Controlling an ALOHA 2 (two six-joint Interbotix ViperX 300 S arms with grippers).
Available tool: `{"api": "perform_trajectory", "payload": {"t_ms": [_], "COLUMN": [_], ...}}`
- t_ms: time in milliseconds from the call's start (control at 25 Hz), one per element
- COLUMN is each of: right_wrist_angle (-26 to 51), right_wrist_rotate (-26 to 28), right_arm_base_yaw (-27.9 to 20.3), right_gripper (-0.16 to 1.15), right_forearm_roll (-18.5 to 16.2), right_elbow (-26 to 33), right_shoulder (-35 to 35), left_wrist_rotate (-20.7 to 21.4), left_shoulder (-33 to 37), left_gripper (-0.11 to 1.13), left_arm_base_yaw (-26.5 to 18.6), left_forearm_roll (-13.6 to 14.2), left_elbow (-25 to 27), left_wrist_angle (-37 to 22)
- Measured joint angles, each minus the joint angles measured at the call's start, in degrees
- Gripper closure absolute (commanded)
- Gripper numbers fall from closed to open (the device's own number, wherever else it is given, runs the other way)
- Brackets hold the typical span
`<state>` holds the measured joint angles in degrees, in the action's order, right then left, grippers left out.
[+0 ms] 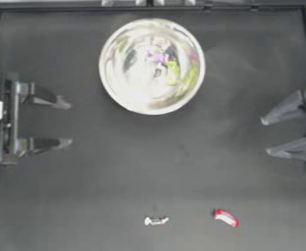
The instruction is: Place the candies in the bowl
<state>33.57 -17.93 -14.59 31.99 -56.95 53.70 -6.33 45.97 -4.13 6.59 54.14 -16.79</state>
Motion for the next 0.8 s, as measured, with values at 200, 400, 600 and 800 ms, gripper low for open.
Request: {"api": "perform_trajectory", "payload": {"t_ms": [200,400,600,800], "right_wrist_angle": [6.6,13.5,20.2,20.8], "right_wrist_rotate": [17.9,40.3,58.6,65.9], "right_arm_base_yaw": [6.8,18.4,30.5,35.2], "right_gripper": [0.03,0.04,0.04,0.02], "right_forearm_roll": [-14.0,-31.1,-44.5,-45.4], "right_elbow": [4.7,8.5,12.5,14.5], "right_shoulder": [-2.6,-6.6,-14.1,-20.6], "left_wrist_rotate": [-0.2,-0.3,-0.6,-0.8], "left_shoulder": [2.5,4.9,6.5,7.7], "left_gripper": [0.03,0.03,0.03,0.03], "left_arm_base_yaw": [0.6,0.7,0.6,0.6], "left_forearm_roll": [-1.7,-2.0,-2.1,-2.2], "left_elbow": [2.1,3.3,4.2,4.4], "left_wrist_angle": [0.0,0.0,0.0,0.0]}}
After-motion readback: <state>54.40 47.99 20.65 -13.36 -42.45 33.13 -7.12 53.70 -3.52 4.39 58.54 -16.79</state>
